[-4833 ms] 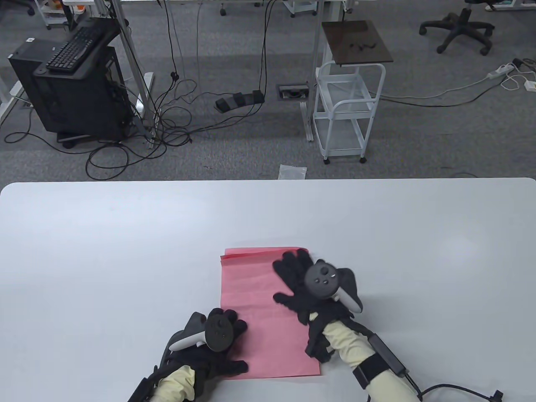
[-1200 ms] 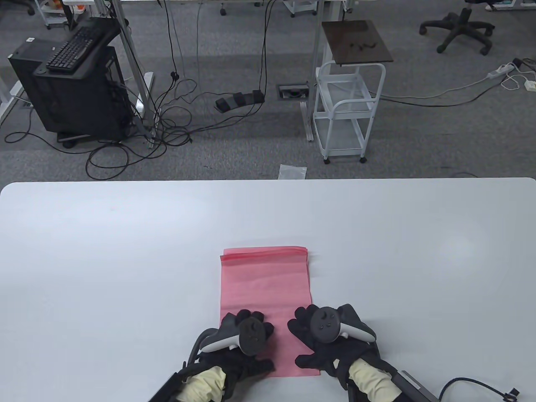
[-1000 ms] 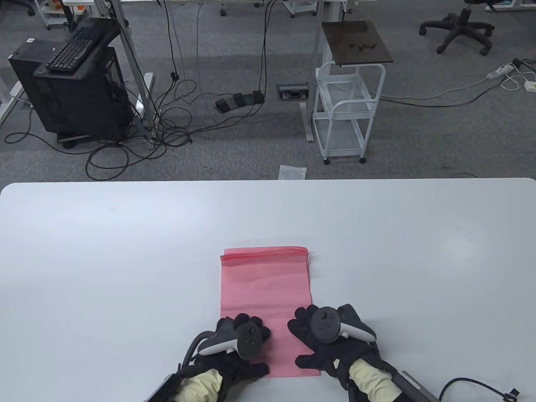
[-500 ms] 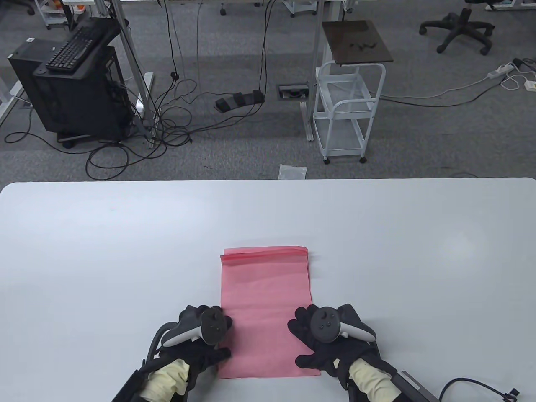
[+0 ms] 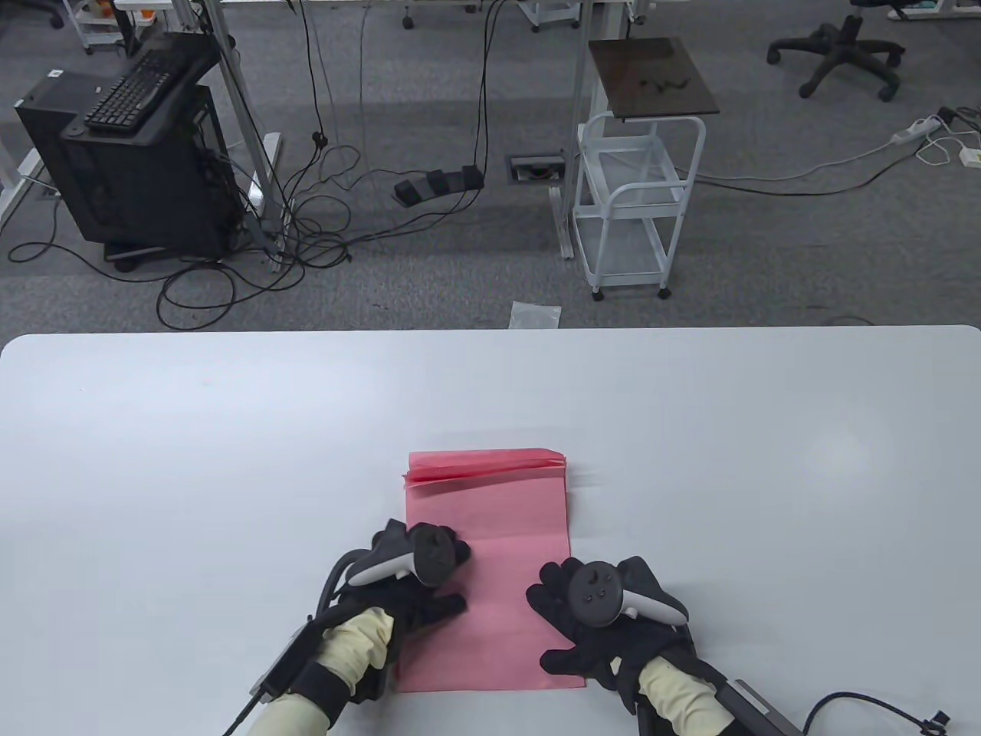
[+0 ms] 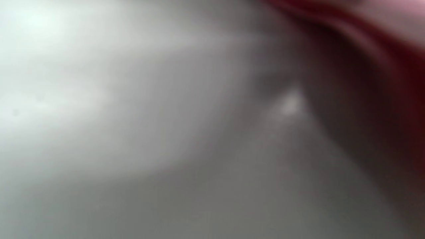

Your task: Unfold complexly folded papers and stack

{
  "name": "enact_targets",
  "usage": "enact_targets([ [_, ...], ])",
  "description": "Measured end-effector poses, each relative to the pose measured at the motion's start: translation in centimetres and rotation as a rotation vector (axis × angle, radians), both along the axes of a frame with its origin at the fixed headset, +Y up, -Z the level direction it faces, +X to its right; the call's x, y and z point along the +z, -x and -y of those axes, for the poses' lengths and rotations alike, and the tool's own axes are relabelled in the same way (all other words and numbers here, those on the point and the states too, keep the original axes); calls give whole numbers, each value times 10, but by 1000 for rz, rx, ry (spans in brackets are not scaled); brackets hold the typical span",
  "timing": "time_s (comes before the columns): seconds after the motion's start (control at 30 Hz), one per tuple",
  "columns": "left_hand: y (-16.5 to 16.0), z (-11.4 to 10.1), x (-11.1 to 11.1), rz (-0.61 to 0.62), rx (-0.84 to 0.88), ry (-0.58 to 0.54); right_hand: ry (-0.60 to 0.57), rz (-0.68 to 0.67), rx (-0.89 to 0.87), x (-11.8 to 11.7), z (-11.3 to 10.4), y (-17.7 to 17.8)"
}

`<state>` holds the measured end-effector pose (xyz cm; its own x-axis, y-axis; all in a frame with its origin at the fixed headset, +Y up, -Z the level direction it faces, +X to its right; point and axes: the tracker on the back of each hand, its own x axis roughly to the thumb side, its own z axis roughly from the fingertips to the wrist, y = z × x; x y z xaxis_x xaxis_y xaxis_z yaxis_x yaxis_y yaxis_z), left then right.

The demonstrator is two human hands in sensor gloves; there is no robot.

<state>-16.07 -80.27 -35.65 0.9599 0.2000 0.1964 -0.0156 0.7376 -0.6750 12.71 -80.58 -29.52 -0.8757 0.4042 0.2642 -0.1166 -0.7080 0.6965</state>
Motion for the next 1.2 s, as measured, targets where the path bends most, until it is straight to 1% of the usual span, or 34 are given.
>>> enact_targets([
  [0.03, 11, 1, -4, -56, 18, 3, 0, 0, 0, 0, 0, 0],
  [0.07, 17, 1, -6, -77, 26, 4, -1, 0, 1, 0, 0, 0],
  [0.13, 23, -1, -8, -83, 4, -14, -1, 0, 1, 0, 0, 0],
  [0.27, 21, -4, -8, -81, -11, -8, 1, 0, 2, 0, 0, 0],
  [0.33, 13, -13, -7, -76, -5, 9, 1, 0, 2, 0, 0, 0],
  [0.37, 6, -17, -3, -45, 2, -7, 1, 0, 2, 0, 0, 0],
  [0.4, -2, -22, 1, 11, 29, -52, 6, -1, 1, 0, 0, 0],
  [0.43, -17, -26, 8, 94, 49, -96, 8, -2, 0, 0, 0, 0],
  [0.47, -26, -27, 11, 144, 46, -99, 9, -2, 0, 0, 0, 0],
  [0.5, -40, -27, 16, 225, 22, -73, 8, -2, 0, 0, 0, 0],
  [0.53, -51, -24, 18, 272, -3, -49, 8, -2, 0, 0, 0, 0],
  [0.6, -68, -16, 15, 315, -16, -21, 13, -2, -1, 0, 0, 0],
  [0.67, -77, -8, 7, 305, -54, -1, 15, -1, -1, 0, 0, 0],
  [0.73, -80, -4, -8, 264, -23, 1, 16, -2, -2, 0, 1, 0],
  [0.8, -77, -3, -31, 162, 0, -2, 17, -3, -1, 0, 1, 0],
  [0.83, -75, -3, -37, 139, 0, 2, 18, -3, -1, 0, 1, 0],
  [0.87, -70, -3, -50, 69, -5, -2, 20, -4, -2, 0, 1, 0],
  [0.97, -51, -1, -73, -81, 24, 17, 20, -5, 0, 0, 1, 0],
  [1.07, -33, 0, -83, -180, 39, 15, 22, -4, 0, 0, 1, 0],
  [1.2, -25, 0, -86, -232, 45, 11, 21, -2, 1, 0, 1, 0],
])
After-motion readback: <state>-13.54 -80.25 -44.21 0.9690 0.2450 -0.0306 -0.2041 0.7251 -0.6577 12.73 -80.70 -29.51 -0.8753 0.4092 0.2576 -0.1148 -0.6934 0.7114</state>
